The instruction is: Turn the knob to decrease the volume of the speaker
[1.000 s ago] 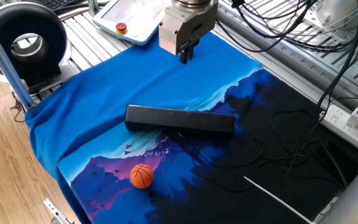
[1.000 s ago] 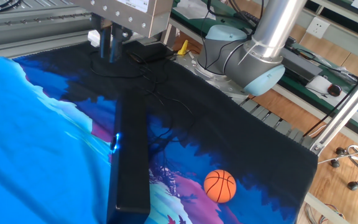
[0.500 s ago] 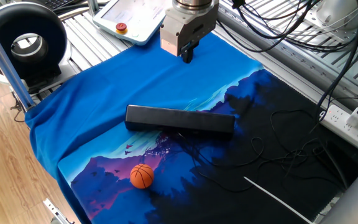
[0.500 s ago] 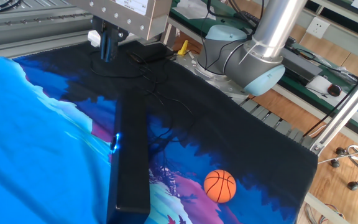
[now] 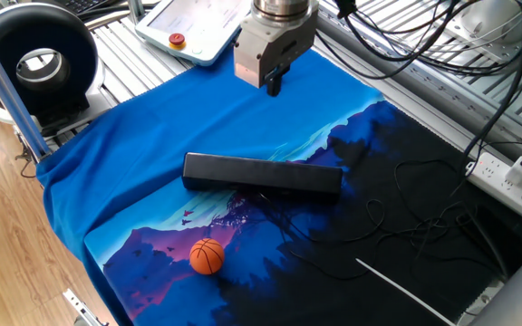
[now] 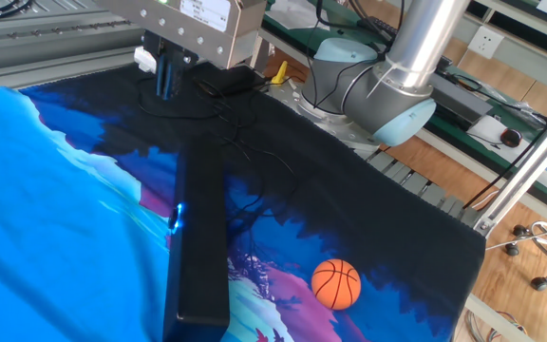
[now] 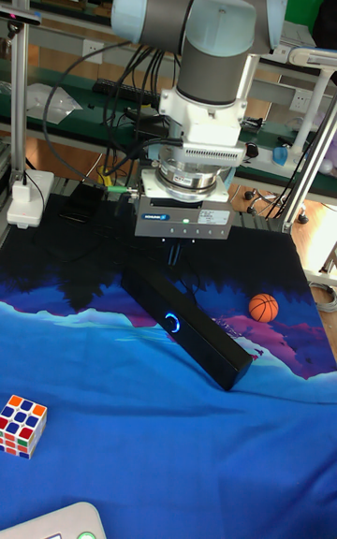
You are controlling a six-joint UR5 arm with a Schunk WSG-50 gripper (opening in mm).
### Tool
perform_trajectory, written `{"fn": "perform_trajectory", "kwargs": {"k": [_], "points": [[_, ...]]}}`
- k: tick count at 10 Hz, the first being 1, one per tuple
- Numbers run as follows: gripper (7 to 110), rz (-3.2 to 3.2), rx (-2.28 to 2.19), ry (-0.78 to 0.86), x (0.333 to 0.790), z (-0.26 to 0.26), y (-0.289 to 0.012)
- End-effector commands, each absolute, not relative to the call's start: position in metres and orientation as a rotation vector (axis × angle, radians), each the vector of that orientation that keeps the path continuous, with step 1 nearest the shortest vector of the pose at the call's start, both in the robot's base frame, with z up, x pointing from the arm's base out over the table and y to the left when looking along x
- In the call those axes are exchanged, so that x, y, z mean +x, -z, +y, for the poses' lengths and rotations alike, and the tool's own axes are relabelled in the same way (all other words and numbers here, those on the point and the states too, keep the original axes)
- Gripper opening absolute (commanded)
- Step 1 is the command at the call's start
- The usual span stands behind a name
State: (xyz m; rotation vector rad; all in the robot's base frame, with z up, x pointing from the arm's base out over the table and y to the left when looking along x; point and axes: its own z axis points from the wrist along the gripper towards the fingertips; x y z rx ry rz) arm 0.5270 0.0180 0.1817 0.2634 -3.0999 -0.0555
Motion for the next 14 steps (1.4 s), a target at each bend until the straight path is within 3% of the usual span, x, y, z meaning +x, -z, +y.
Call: {"fn": "perform_trajectory", "kwargs": {"k": [1,7,14], "points": [[7,-3.102,0.283,0.074,0.525,0.021,-0.177],[7,-3.123,0.256,0.082,0.528,0.021,-0.174],[7,-2.985,0.220,-0.012,0.493,0.004,-0.179]]}}
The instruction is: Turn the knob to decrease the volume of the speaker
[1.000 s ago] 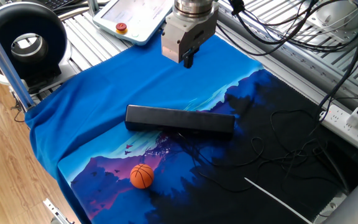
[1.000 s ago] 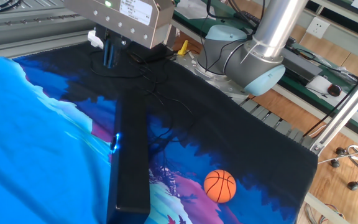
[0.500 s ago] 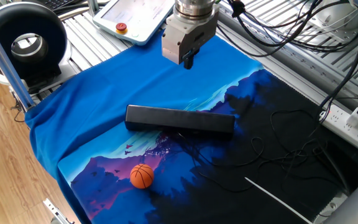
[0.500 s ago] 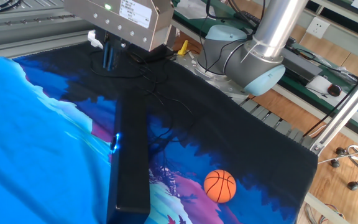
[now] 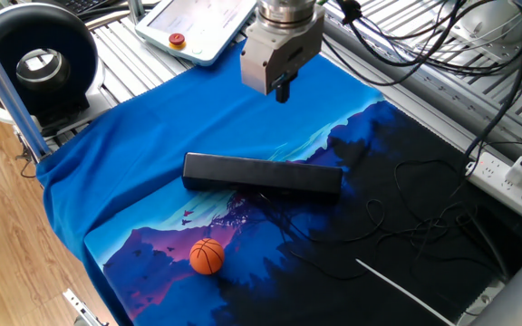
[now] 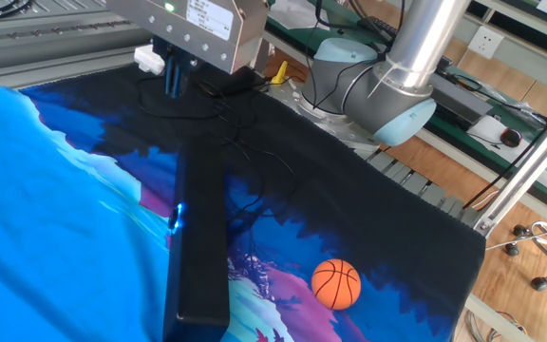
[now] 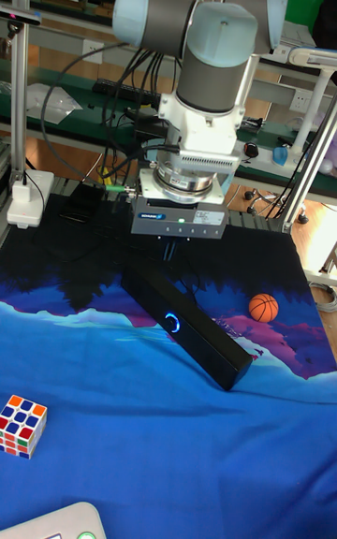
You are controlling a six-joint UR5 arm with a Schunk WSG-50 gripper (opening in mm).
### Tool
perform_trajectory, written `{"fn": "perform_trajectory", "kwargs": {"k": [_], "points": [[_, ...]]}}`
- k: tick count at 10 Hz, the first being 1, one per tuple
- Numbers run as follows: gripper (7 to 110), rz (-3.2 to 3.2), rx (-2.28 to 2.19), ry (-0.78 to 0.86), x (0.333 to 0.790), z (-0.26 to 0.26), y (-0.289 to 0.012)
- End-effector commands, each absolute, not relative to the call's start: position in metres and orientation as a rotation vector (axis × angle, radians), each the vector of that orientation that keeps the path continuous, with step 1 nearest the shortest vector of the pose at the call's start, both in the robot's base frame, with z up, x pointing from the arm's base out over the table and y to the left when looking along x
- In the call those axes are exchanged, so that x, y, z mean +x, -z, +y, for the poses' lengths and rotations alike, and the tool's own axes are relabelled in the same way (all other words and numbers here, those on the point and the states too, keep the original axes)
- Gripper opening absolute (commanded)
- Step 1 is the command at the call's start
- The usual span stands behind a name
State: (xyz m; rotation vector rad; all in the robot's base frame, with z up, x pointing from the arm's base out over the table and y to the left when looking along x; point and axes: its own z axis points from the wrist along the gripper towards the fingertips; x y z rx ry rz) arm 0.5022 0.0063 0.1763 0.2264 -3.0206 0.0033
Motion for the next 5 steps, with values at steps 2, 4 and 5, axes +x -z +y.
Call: {"fn": "perform_trajectory", "kwargs": {"k": [2,4,5], "points": [[7,-2.954,0.236,-0.045,0.487,-0.003,-0.180],[7,-2.976,0.279,0.000,0.499,0.006,-0.174],[7,-2.987,0.312,-0.044,0.530,0.002,-0.152]]}}
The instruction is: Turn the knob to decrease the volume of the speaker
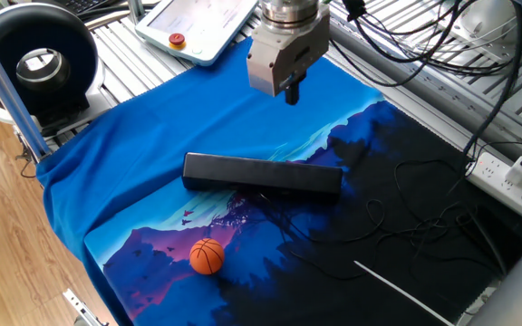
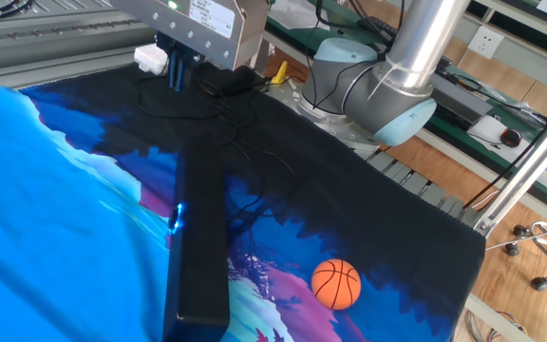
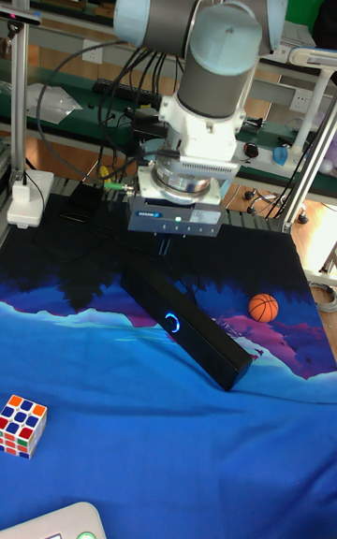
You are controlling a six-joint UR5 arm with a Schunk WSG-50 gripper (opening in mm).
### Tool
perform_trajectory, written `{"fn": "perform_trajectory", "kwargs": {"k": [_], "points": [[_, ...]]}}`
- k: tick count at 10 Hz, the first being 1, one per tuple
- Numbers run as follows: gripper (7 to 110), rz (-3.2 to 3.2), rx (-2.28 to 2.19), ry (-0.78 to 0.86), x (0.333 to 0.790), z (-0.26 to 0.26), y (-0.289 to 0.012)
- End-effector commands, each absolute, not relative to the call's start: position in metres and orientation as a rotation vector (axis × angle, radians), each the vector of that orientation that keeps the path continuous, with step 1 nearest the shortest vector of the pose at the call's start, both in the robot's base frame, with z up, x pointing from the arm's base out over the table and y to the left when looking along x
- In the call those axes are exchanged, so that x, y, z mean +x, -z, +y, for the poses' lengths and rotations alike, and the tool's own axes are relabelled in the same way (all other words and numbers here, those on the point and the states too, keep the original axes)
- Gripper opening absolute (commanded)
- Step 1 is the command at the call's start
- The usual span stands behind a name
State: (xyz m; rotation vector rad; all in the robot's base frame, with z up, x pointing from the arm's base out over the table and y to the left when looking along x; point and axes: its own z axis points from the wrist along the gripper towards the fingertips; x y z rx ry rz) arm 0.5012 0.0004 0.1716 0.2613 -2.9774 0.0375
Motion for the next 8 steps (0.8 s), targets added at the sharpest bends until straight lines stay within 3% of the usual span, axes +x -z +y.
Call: {"fn": "perform_trajectory", "kwargs": {"k": [1,3,6,8], "points": [[7,-3.021,0.336,-0.064,0.565,0.000,-0.117],[7,-3.056,0.376,-0.030,0.599,0.011,-0.059],[7,-3.044,0.334,-0.019,0.600,0.042,-0.042],[7,-2.990,0.348,0.026,0.578,0.061,-0.047]]}}
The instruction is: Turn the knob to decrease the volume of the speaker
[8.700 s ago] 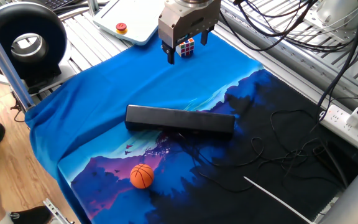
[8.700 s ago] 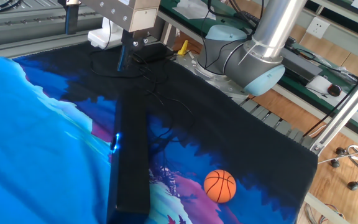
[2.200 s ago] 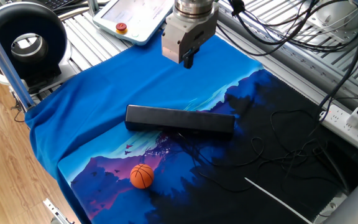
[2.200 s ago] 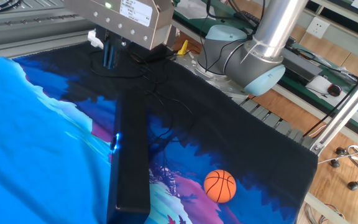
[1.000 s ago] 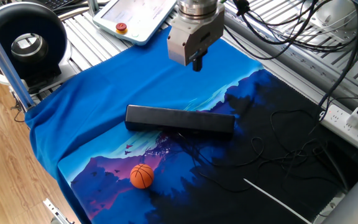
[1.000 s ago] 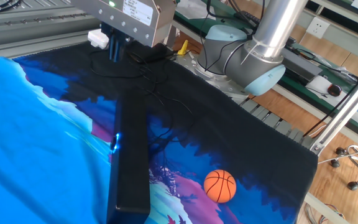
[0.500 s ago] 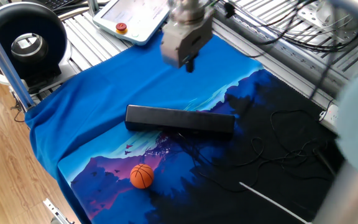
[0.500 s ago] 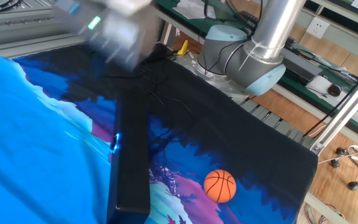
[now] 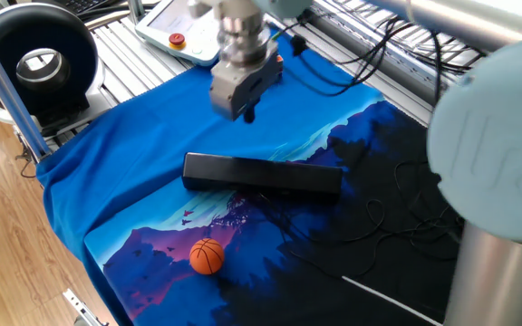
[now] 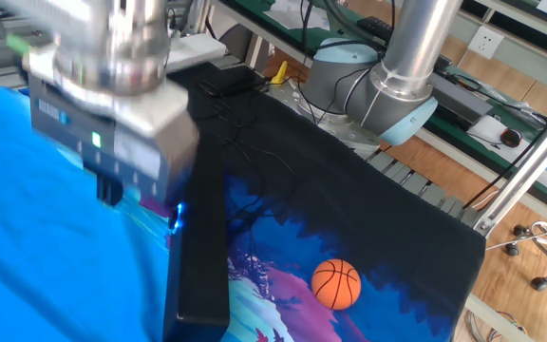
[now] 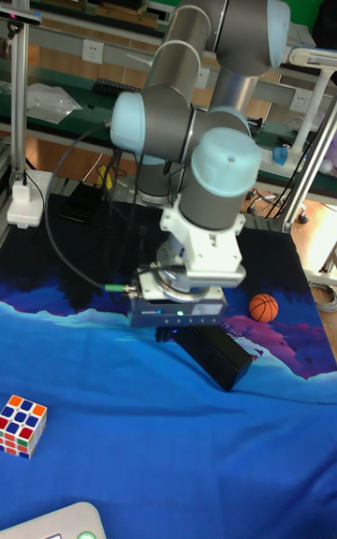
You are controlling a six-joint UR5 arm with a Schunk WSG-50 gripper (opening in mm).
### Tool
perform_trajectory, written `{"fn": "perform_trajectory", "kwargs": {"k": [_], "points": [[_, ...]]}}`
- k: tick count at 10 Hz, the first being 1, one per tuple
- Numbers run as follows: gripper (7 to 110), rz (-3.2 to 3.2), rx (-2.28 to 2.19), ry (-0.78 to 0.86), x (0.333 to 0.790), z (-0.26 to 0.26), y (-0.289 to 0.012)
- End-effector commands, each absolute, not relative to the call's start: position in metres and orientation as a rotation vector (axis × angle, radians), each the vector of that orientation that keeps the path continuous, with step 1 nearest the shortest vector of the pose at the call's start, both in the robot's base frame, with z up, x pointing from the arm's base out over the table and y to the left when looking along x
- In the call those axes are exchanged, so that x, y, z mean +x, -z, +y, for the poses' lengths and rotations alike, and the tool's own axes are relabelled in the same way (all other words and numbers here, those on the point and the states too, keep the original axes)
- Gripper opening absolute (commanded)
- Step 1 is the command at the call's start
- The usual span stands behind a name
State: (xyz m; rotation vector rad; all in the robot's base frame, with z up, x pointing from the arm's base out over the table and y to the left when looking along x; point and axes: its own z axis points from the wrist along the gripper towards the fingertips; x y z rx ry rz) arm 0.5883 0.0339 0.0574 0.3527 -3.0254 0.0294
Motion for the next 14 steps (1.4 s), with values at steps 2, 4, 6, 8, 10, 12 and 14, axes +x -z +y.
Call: {"fn": "perform_trajectory", "kwargs": {"k": [2,4,6,8,10,12,14], "points": [[7,-2.934,0.350,0.086,0.542,0.083,-0.049],[7,-2.945,0.365,0.035,0.537,0.076,-0.032],[7,-2.946,0.394,0.001,0.536,0.064,-0.030],[7,-2.948,0.397,-0.050,0.537,0.055,-0.031],[7,-2.948,0.418,-0.029,0.537,0.052,-0.027],[7,-2.934,0.438,-0.029,0.533,0.049,-0.028],[7,-2.910,0.456,-0.017,0.526,0.047,-0.031]]}}
